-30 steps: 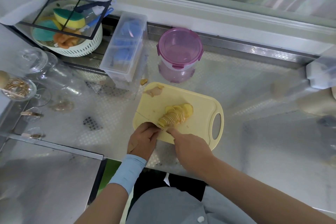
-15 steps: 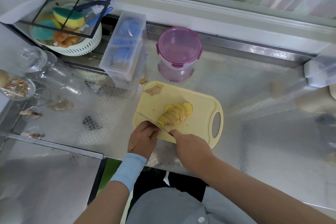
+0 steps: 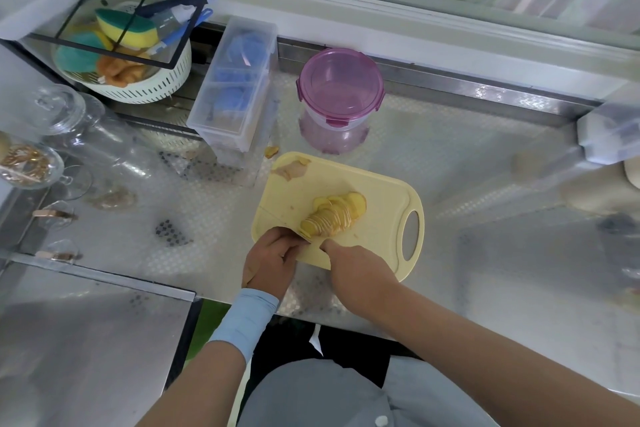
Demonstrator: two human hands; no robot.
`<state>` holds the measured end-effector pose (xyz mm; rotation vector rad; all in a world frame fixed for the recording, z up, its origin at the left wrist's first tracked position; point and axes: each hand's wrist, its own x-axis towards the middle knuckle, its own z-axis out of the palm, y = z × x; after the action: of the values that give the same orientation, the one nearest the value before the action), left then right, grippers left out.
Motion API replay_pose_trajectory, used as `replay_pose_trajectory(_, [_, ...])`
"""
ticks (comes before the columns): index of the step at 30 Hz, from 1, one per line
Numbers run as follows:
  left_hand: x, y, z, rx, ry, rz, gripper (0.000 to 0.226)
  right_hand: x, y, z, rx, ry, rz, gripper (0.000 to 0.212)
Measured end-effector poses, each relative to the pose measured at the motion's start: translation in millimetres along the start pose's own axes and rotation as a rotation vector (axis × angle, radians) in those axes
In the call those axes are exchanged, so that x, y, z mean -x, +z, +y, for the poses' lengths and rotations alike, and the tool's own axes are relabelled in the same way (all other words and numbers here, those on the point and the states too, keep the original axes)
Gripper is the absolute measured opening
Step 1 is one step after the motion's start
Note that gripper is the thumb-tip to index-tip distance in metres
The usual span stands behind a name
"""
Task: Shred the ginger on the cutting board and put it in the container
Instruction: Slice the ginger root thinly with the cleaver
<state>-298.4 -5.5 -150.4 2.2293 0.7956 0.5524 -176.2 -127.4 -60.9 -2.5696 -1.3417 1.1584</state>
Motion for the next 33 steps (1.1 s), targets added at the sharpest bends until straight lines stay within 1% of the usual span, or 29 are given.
replay_pose_trajectory(4, [-1, -1, -1, 0.039, -0.058, -0.021, 0.013, -4, 2, 4, 0.011, 0.005, -0.015, 0.035])
replay_pose_trajectory(5, [-1, -1, -2, 0.044, -0.063, -0.028, 0.013, -5, 2, 5, 0.013, 0.007, -0.017, 0.034])
replay_pose_trajectory(9, [-1, -1, -1, 0.070, -0.056, -0.029, 0.012, -11, 3, 4, 0.000, 0.009, -0.026, 0.040])
replay_pose_trajectory(14, [0, -1, 2, 0.092, -0.060, -0.019, 0.026, -27, 7, -4, -0.048, 0.019, -0.022, 0.026])
replay_pose_trajectory(17, [0, 0, 2, 0.088, -0.076, -0.022, 0.027, -30, 9, -1, -0.078, 0.008, -0.019, 0.015])
replay_pose_trajectory(18, [1, 0, 1, 0.086, -0.070, -0.020, 0.026, -30, 8, 1, -0.089, 0.002, -0.021, 0.013])
replay_pose_trajectory(21, [4, 1, -1, 0.066, -0.018, -0.018, 0.023, -30, 4, 7, -0.120, -0.026, -0.002, 0.019])
replay_pose_trajectory(25, [4, 1, -4, 0.050, 0.012, -0.022, 0.023, -28, 8, 10, -0.109, -0.059, 0.004, 0.045])
replay_pose_trajectory(26, [4, 1, -4, 0.045, 0.013, -0.024, 0.024, -28, 9, 9, -0.110, -0.060, 0.007, 0.048])
replay_pose_trajectory(28, [3, 1, -4, 0.034, 0.021, -0.028, 0.025, -28, 8, 9, -0.134, -0.055, 0.027, 0.045])
replay_pose_trajectory(33, [4, 1, -4, 0.026, -0.011, -0.021, 0.024, -23, -2, 11, -0.149, -0.052, 0.062, 0.028])
